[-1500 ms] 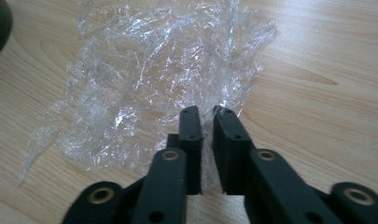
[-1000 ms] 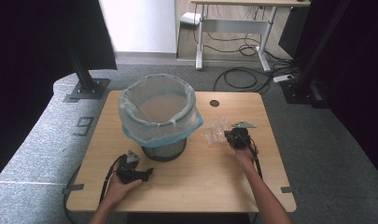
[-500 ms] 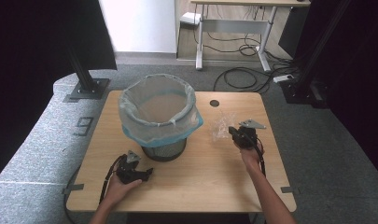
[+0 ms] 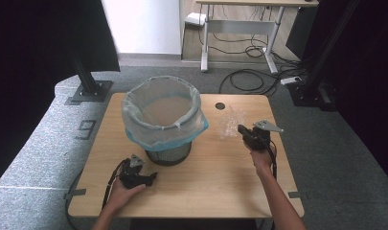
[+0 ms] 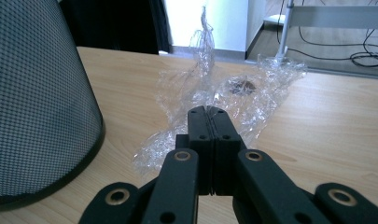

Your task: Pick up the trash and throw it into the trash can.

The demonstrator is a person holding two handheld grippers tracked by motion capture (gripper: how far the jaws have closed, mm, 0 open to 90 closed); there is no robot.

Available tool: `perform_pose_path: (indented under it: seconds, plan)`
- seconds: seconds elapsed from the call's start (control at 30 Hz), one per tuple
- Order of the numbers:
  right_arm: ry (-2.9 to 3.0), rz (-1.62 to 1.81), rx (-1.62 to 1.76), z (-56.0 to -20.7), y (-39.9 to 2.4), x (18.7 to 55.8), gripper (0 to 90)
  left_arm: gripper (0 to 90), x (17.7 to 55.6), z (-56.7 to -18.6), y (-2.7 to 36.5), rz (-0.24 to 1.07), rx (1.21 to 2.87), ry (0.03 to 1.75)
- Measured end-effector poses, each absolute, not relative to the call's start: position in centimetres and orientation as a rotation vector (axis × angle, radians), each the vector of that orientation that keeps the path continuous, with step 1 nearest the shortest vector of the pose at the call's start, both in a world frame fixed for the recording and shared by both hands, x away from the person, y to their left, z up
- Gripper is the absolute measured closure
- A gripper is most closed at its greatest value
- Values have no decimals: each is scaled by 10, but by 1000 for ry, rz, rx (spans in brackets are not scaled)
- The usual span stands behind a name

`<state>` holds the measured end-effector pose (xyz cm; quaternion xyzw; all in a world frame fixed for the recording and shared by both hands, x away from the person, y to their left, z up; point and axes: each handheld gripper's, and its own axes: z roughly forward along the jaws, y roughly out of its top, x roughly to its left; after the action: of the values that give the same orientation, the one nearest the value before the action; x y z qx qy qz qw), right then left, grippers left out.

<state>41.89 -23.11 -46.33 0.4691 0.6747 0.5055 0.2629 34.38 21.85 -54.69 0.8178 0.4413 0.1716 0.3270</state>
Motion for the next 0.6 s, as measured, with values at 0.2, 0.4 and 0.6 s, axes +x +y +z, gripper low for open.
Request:
perform_pose_path:
  seconds: [0.2,0.4,0.6]
  plan:
    - [1795,1408,1255,-452,-235,415,884,145,344,-547,218,448,2141,1156]
    - [1772,1435,1242,-443,-237,411,884,145,344,-547,218,448,2140,1156]
    - [1753,1454,1207,-432,-238,406,884,145,344,-547,218,448,2140,1157]
